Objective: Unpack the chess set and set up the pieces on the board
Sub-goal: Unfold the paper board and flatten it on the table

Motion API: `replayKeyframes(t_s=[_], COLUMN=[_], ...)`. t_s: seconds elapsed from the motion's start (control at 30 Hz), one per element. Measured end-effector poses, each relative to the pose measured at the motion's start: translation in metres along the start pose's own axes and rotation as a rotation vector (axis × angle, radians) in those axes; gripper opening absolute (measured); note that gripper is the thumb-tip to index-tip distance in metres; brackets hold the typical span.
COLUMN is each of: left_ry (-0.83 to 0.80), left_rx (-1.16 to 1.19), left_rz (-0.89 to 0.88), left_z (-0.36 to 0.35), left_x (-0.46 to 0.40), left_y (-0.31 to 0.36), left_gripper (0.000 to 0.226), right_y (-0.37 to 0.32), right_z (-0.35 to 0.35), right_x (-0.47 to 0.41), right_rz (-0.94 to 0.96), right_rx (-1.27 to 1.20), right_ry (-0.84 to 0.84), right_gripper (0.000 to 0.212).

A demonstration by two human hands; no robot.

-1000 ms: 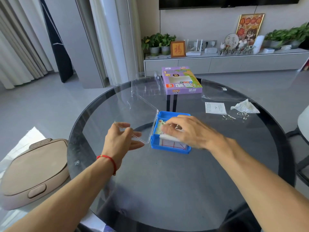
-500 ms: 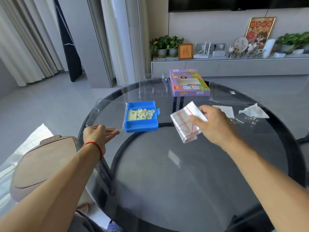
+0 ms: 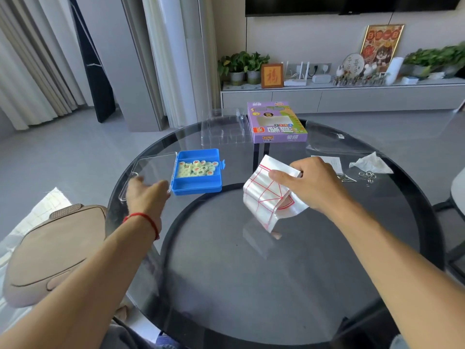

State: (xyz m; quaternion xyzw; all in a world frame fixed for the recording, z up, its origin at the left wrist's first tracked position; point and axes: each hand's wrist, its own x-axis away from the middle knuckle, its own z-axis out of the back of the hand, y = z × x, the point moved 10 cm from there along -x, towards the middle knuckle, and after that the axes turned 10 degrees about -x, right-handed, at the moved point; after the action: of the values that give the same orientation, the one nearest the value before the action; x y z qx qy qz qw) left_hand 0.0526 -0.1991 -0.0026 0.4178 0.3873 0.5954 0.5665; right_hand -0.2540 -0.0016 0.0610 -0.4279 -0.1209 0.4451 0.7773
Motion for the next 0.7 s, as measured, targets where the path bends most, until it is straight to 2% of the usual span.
replayKeyframes(t_s=[0.03, 0.1, 0.17, 0.2, 0.3, 0.4, 0.43, 0.5, 0.53, 0.57, 0.6, 0.63, 0.7], left_ry=[-0.079, -0.419, -0.733, -0.787, -0.605, -0.457, -0.428, -0.374, -0.354, -0.339, -0.332, -0.332, -0.324], left_rx=[0.007, -0.03, -0.016, 0.003, 0.11, 0.251, 0.306, 0.383, 0.413, 0.437, 0.45, 0.455, 0.452], left_rz=[-0.131, -0.349, -0.361, -0.35, -0.29, -0.141, -0.098, -0.044, -0.04, -0.045, -0.052, -0.056, -0.062], left_z=[-0.014, -0.062, -0.103, -0.115, -0.115, -0.099, -0.094, -0.085, -0.081, -0.077, -0.075, -0.076, -0.078], left_x=[0.015, 0.062, 0.111, 0.124, 0.107, 0.078, 0.071, 0.062, 0.059, 0.058, 0.057, 0.057, 0.059], left_y=[0.022, 0.052, 0.059, 0.06, 0.056, 0.045, 0.043, 0.045, 0.047, 0.05, 0.051, 0.051, 0.052], left_gripper=[0.049, 0.037, 0.045, 0.043, 0.021, 0.015, 0.014, 0.018, 0.021, 0.023, 0.023, 0.023, 0.023], right_y=[-0.002, -0.007, -0.009, -0.011, -0.006, 0.01, 0.018, 0.032, 0.03, 0.021, 0.007, -0.007, -0.037], right_z=[-0.003, -0.011, -0.017, -0.017, -0.012, -0.003, 0.001, 0.011, 0.015, 0.016, 0.012, 0.005, -0.023], right_x=[0.001, 0.003, 0.004, 0.004, 0.003, 0.001, 0.0, -0.003, -0.002, 0.0, 0.001, 0.004, 0.021], right_rz=[0.003, 0.01, 0.01, 0.014, -0.023, -0.121, -0.149, -0.166, -0.142, -0.077, 0.028, 0.124, 0.183], right_rx=[-0.015, -0.081, -0.158, -0.176, -0.166, -0.205, -0.151, 0.21, 0.425, 0.529, 0.479, 0.324, -0.037], right_ry=[-0.006, -0.025, -0.024, -0.014, 0.005, 0.002, -0.001, 0.003, 0.015, 0.028, 0.021, -0.034, -0.249], right_gripper=[0.057, 0.061, 0.064, 0.064, 0.065, 0.064, 0.063, 0.053, 0.042, 0.039, 0.039, 0.038, 0.04])
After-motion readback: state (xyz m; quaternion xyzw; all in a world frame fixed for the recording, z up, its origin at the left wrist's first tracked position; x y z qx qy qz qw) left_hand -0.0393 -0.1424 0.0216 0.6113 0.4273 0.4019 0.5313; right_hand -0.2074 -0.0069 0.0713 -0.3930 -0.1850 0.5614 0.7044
